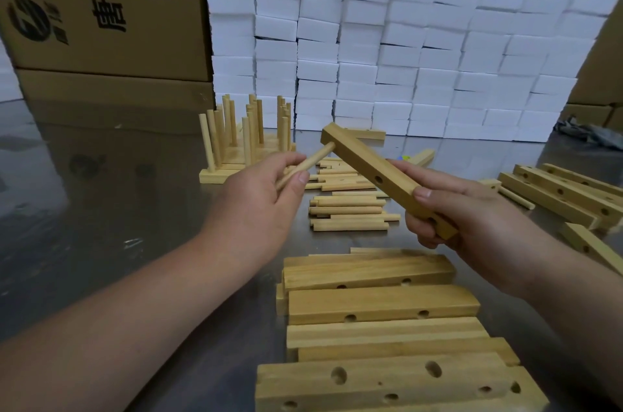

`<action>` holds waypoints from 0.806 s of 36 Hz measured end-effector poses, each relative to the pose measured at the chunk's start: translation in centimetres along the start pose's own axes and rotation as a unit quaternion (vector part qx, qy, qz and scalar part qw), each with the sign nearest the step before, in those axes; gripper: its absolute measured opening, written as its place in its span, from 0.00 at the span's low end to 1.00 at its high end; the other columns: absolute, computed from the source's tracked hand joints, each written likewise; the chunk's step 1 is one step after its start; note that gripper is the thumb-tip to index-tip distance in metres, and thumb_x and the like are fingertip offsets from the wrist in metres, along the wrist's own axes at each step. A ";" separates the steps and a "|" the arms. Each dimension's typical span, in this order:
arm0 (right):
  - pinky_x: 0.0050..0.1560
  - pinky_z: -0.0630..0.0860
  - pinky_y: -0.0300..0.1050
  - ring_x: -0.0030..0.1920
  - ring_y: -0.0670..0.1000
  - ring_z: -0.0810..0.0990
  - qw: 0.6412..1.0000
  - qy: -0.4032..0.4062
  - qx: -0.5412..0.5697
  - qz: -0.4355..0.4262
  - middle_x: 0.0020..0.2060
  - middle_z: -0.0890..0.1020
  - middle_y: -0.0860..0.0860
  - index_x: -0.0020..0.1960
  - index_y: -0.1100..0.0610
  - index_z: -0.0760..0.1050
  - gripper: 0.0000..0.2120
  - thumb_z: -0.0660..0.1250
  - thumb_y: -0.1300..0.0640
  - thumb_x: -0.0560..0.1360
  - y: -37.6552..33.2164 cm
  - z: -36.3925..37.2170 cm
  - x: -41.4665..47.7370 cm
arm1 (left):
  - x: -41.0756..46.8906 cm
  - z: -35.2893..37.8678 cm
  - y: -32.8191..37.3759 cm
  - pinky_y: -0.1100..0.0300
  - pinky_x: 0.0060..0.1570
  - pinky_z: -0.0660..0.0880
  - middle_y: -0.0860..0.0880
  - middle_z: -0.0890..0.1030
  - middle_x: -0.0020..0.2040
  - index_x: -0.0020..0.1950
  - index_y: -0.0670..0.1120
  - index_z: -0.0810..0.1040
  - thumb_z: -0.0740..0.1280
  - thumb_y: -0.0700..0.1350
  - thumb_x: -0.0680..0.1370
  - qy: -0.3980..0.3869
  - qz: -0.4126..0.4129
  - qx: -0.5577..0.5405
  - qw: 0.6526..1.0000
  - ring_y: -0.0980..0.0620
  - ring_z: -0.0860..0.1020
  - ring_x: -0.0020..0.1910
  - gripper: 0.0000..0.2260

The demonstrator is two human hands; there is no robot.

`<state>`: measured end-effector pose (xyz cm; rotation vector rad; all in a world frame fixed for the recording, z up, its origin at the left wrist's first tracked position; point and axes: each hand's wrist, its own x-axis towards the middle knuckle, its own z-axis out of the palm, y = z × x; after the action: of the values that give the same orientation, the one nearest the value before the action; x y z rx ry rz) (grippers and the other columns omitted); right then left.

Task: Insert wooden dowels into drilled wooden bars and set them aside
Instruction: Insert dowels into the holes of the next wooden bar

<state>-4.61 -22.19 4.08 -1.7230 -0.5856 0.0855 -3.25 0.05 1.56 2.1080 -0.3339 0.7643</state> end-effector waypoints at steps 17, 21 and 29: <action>0.28 0.66 0.34 0.27 0.42 0.65 0.999 0.023 -0.021 -0.005 0.25 0.65 0.47 0.59 0.43 0.75 0.22 0.60 0.48 0.66 -0.9 0.8 -0.4 | 0.4 0.4 0.6 0.62 0.25 0.59 0.55 0.62 0.24 0.46 0.51 0.81 0.58 0.47 0.80 -0.062 -0.194 -0.263 0.943 0.56 0.60 0.23 0.12; 0.28 0.65 0.33 0.27 0.43 0.64 1.000 0.020 -0.015 -0.003 0.25 0.64 0.47 0.59 0.42 0.76 0.21 0.59 0.48 0.67 -0.9 1.0 -0.4 | 0.7 0.1 0.8 0.66 0.18 0.56 0.54 0.62 0.21 0.44 0.44 0.79 0.57 0.45 0.80 -0.110 -0.245 -0.376 0.887 0.58 0.58 0.18 0.13; 0.29 0.65 0.30 0.26 0.42 0.66 0.996 0.085 -0.029 -0.026 0.24 0.68 0.47 0.61 0.41 0.74 0.16 0.57 0.54 0.76 -0.1 1.7 -0.3 | 1.3 0.1 0.6 0.66 0.20 0.62 0.54 0.65 0.23 0.47 0.45 0.81 0.58 0.48 0.80 -0.108 -0.218 -0.374 0.895 0.57 0.62 0.20 0.13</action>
<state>-5.54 -20.77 3.69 -1.7502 -0.5109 -0.1147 -2.52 -0.34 2.67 1.4381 -0.2092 0.0867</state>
